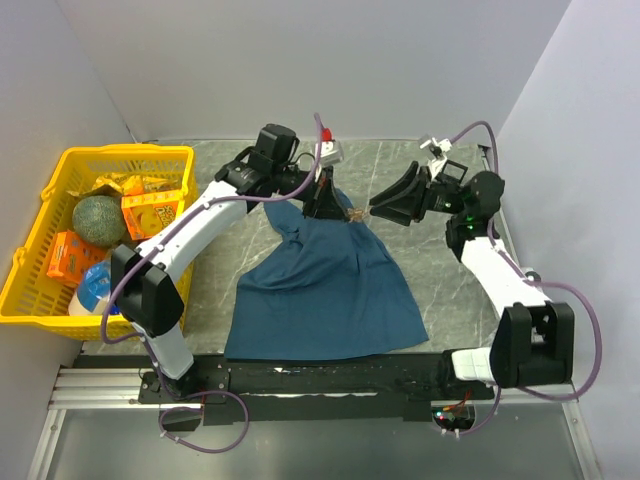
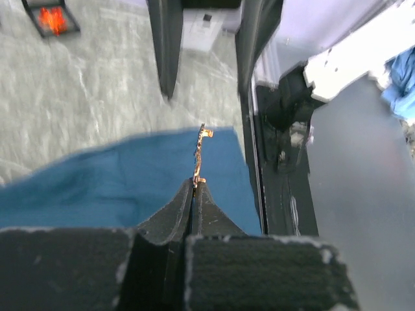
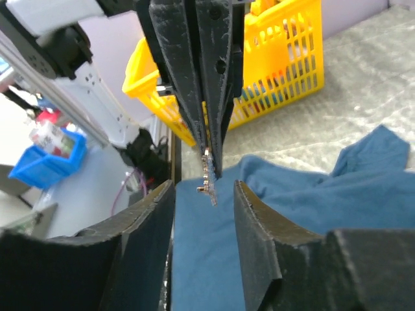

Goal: Remove the brooch from the garment
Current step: Remove the brooch from the clothes.

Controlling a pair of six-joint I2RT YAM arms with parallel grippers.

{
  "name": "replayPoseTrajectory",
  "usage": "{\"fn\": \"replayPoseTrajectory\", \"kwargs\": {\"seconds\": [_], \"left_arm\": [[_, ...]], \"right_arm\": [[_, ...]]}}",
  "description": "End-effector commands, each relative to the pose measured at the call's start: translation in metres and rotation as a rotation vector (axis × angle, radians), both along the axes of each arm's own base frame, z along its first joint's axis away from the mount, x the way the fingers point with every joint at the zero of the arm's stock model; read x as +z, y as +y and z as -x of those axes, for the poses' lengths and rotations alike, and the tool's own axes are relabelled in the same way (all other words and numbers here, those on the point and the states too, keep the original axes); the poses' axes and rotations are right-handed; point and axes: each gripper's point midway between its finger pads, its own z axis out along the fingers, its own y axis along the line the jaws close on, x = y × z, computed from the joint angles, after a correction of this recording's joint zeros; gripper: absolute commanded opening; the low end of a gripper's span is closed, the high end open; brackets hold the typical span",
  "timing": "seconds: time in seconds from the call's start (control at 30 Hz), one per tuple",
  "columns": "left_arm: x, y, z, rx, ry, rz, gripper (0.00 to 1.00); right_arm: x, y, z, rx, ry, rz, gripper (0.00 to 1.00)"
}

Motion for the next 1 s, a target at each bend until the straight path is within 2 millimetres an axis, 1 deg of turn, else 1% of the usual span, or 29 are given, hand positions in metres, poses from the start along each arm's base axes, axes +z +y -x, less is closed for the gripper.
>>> {"fn": "replayPoseTrajectory", "kwargs": {"seconds": [0.0, 0.03, 0.1, 0.2, 0.27, 0.3, 0.33, 0.37, 0.4, 0.47, 0.5, 0.57, 0.6, 0.77, 0.9, 0.97], "left_arm": [[0.007, 0.021, 0.019, -0.03, -0.085, -0.085, 0.01], [0.0, 0.022, 0.018, -0.045, -0.1, -0.108, 0.01], [-0.006, 0.03, 0.025, -0.051, -0.07, -0.167, 0.01], [-0.02, 0.036, 0.026, -0.031, -0.083, -0.25, 0.01], [-0.026, 0.038, 0.033, -0.043, -0.099, -0.282, 0.01], [-0.029, 0.038, 0.035, -0.041, -0.102, -0.303, 0.01], [-0.029, 0.039, 0.038, -0.04, -0.104, -0.308, 0.01], [-0.031, 0.039, 0.041, -0.047, -0.101, -0.315, 0.01], [-0.033, 0.038, 0.043, -0.047, -0.104, -0.326, 0.01], [-0.035, 0.039, 0.046, -0.048, -0.106, -0.335, 0.01], [-0.036, 0.038, 0.048, -0.05, -0.105, -0.34, 0.01], [-0.035, 0.038, 0.048, -0.043, -0.113, -0.344, 0.01], [-0.034, 0.037, 0.05, -0.047, -0.116, -0.345, 0.01], [-0.036, 0.036, 0.052, -0.052, -0.114, -0.349, 0.01], [-0.037, 0.034, 0.052, -0.056, -0.108, -0.346, 0.01], [-0.037, 0.033, 0.051, -0.057, -0.108, -0.344, 0.01]], "right_arm": [[0.023, -0.006, 0.01, -0.036, -0.258, 0.096, 0.5], [0.02, -0.006, 0.008, -0.057, -0.295, 0.136, 0.51], [0.023, -0.005, 0.013, -0.074, -0.333, 0.167, 0.51], [0.019, -0.001, 0.016, -0.089, -0.381, 0.214, 0.52], [0.008, 0.006, 0.019, -0.079, -0.397, 0.245, 0.52], [-0.001, 0.009, 0.02, -0.07, -0.39, 0.256, 0.51], [-0.006, 0.012, 0.02, -0.066, -0.401, 0.264, 0.5], [-0.01, 0.018, 0.022, -0.057, -0.41, 0.269, 0.5], [-0.018, 0.021, 0.023, -0.05, -0.402, 0.276, 0.5], [-0.024, 0.03, 0.026, -0.027, -0.417, 0.281, 0.49], [-0.032, 0.033, 0.026, -0.02, -0.399, 0.287, 0.48], [-0.037, 0.038, 0.027, -0.007, -0.389, 0.29, 0.47], [-0.043, 0.043, 0.029, 0.015, -0.379, 0.289, 0.47], [-0.054, 0.054, 0.035, 0.044, -0.372, 0.294, 0.42], [-0.058, 0.054, 0.036, 0.049, -0.366, 0.304, 0.38], [-0.057, 0.055, 0.036, 0.051, -0.37, 0.299, 0.38]]}}
